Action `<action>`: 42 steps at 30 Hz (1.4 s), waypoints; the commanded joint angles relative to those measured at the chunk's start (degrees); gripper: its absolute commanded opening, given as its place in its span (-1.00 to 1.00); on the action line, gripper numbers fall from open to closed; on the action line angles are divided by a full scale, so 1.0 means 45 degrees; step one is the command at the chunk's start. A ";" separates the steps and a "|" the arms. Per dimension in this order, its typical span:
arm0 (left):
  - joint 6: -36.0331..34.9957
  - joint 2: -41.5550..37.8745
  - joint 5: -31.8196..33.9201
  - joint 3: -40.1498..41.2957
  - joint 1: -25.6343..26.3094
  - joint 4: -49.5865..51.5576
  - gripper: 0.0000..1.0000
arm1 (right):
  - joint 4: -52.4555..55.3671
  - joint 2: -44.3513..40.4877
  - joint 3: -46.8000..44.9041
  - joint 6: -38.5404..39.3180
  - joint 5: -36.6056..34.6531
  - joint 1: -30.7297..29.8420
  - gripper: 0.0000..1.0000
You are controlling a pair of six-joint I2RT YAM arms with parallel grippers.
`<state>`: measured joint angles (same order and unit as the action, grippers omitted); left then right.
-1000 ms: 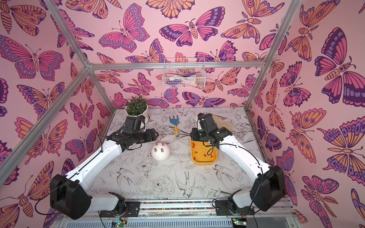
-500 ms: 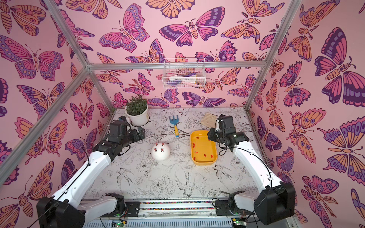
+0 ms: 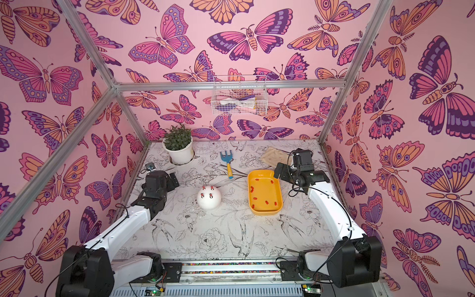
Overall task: Cover the protruding screws with screw protection sleeves
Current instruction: Reset both arms
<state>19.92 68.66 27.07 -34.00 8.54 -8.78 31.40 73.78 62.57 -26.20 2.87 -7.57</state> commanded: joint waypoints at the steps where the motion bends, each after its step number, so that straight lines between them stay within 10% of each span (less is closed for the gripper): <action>1: -0.0577 0.0613 0.1002 0.1302 -0.0103 -0.4951 0.99 | -0.0711 -0.0122 -0.0356 0.0448 -0.1051 0.0134 0.99; 5: -0.3948 0.2009 0.1130 0.1722 -0.0245 -0.7100 0.99 | -0.2087 -0.0523 -0.1135 0.0872 -0.1841 0.0193 0.99; 11: -0.4840 0.2480 0.0263 0.1210 -0.0642 -0.6895 0.99 | -0.4826 -0.1271 -0.2699 0.1808 -0.2569 0.0218 0.99; 42: -0.4044 0.3872 -0.3478 0.2358 -0.1750 -0.8247 0.99 | -0.9262 -0.0366 -0.5198 0.3901 -0.4598 0.0474 0.99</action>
<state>1.56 85.76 15.86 -23.86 1.45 -43.97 -6.46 71.29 39.99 -10.07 -17.10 -5.96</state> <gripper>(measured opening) 0.995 0.995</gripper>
